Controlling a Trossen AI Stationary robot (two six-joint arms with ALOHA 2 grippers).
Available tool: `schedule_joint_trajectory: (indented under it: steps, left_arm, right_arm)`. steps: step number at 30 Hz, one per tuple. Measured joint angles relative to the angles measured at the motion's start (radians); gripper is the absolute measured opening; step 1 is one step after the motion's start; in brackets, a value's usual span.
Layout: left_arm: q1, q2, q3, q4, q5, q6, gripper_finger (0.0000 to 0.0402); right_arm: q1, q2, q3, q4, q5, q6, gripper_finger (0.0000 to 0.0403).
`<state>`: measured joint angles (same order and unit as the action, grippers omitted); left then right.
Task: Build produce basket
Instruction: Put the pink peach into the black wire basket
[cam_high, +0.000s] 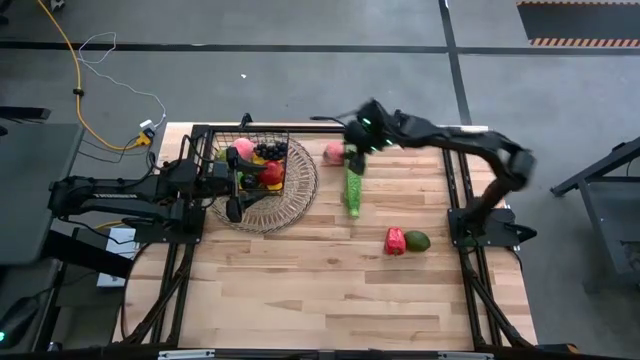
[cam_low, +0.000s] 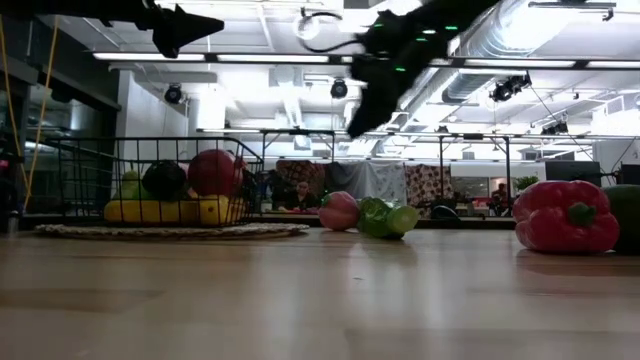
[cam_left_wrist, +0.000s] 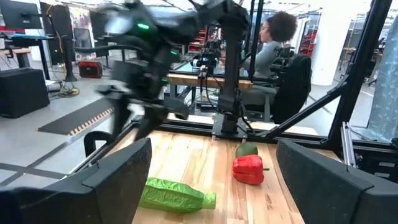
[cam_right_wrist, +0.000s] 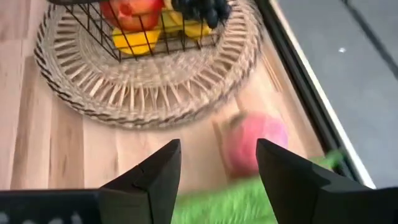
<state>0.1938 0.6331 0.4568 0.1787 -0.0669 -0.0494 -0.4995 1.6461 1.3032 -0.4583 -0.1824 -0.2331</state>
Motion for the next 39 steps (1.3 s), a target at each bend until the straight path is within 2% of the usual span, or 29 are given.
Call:
schedule_joint_trajectory:
  steps: [3, 8, 12, 15, 27, 39]
  left_arm:
    - [0.000, 0.000, 0.000, 0.004, 0.000, 0.000, 0.0335]
    - [0.002, 0.000, 0.000, 0.009, -0.033, 0.000, 0.0335]
    - [0.002, 0.000, 0.000, 0.009, -0.065, 0.001, 0.0335]
    - [0.002, 0.003, 0.000, 0.007, -0.066, 0.001, 0.0335]
    - [0.002, 0.077, 0.000, 0.003, -0.083, 0.044, 0.0335]
    - [0.002, 0.115, 0.000, 0.073, -0.083, 0.044, 0.0335]
  right_arm:
    - [0.009, -0.186, -0.271, 0.223, 0.018, 0.074, 0.0196]
    - [0.038, -0.433, -0.661, 0.768, 0.020, 0.225, 0.0195]
    - [0.065, -0.528, -0.856, 1.168, 0.017, 0.279, 0.0195]
    - [0.076, -0.559, -0.931, 1.333, 0.016, 0.281, 0.0195]
    - [0.089, -0.575, -0.952, 1.352, 0.016, 0.304, 0.0195]
    - [0.089, -0.574, -0.952, 1.316, 0.016, 0.304, 0.0195]
